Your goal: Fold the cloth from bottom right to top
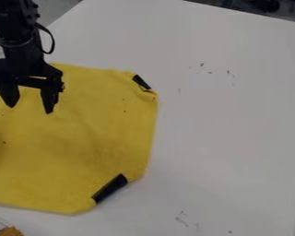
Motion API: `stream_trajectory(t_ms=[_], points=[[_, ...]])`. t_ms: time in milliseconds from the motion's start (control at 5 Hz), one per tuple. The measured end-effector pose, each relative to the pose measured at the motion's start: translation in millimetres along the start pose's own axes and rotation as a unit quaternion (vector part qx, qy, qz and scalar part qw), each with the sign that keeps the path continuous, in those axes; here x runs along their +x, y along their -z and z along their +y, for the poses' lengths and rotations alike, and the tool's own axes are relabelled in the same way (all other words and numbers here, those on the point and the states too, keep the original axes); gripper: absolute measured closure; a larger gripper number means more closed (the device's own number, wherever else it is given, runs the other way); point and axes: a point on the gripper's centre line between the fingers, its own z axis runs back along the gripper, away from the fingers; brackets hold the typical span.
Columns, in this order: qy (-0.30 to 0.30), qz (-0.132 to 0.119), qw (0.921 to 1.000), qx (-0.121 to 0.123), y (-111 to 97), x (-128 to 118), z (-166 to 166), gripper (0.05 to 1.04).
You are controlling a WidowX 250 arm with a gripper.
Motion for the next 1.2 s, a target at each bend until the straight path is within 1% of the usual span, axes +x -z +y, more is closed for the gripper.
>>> stream_trajectory(t_ms=[200, 400, 600, 800, 1000, 1200], points=[[0.027, 0.005, 0.9996, -0.008, 10, -22, -28, 0.084], [0.026, 0.012, 0.9985, -0.047, 13, -28, -50, 0.084], [0.062, 0.006, 0.9963, -0.06, 18, -34, -68, 0.084], [0.082, -0.002, 0.9946, -0.064, 20, -51, -85, 0.084], [0.1, -0.022, 0.993, -0.058, 11, -66, -104, 0.084], [0.112, -0.024, 0.9915, -0.062, 5, -81, -121, 0.084]])
